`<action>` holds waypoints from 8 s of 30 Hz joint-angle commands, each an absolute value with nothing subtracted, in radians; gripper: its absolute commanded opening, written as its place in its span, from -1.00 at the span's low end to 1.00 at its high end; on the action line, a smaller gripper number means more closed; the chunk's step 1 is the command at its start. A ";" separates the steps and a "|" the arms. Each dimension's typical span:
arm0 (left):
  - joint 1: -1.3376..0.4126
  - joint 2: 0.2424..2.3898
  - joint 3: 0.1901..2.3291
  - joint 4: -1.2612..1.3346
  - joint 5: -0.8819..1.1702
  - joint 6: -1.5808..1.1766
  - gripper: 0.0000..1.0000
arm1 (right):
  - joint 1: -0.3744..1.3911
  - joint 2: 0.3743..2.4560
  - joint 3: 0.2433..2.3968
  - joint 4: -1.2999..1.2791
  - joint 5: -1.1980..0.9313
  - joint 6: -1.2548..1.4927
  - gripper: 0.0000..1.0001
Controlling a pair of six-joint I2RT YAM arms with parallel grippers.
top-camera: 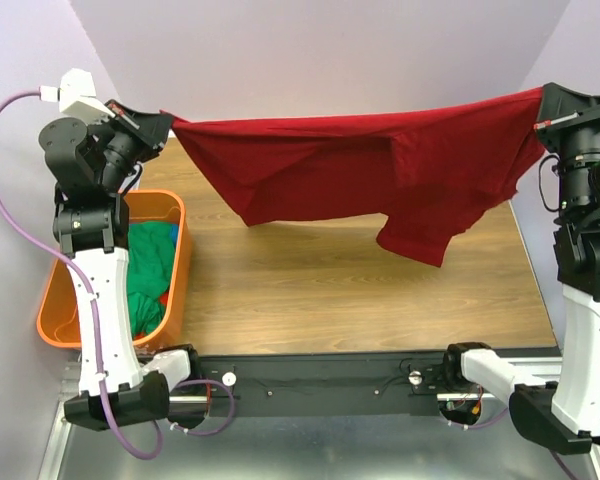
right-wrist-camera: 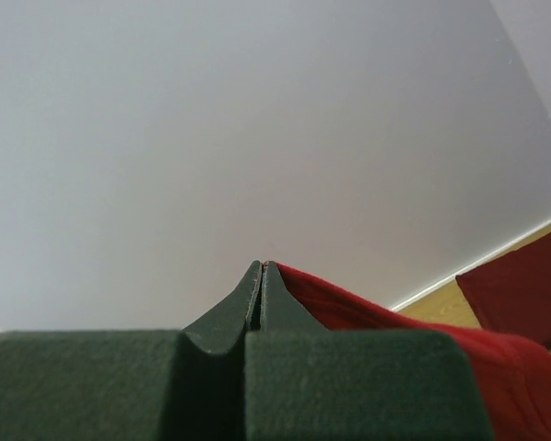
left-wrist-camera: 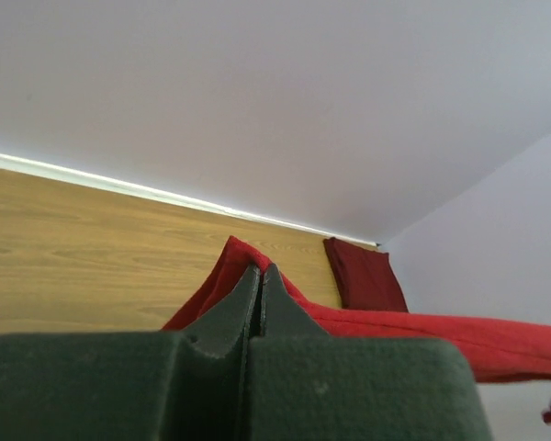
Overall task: Fold and stack the t-shirts
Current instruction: Flatten the tshirt out, then fold the tshirt
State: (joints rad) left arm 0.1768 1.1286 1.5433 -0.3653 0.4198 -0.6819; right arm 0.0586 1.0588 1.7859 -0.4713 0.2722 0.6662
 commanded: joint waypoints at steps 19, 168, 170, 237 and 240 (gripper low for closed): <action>0.146 1.948 2.451 -0.147 0.540 -0.813 -1.00 | 0.049 1.788 2.267 -0.212 0.089 0.650 -0.99; -0.454 1.270 0.683 -0.474 -0.667 -1.272 -1.00 | -0.146 1.060 0.465 -0.632 -0.138 0.830 0.32; -0.454 1.270 0.681 -0.469 -0.667 -1.272 -1.00 | -0.146 1.087 0.448 -0.608 -0.141 0.831 0.29; -0.345 1.687 1.118 -0.517 -0.742 -1.238 -1.00 | -0.143 1.601 1.144 -0.296 -0.344 0.710 -0.99; -0.328 1.704 1.159 -0.517 -0.741 -1.213 -1.00 | -0.143 1.630 1.173 -0.295 -0.345 0.716 -0.99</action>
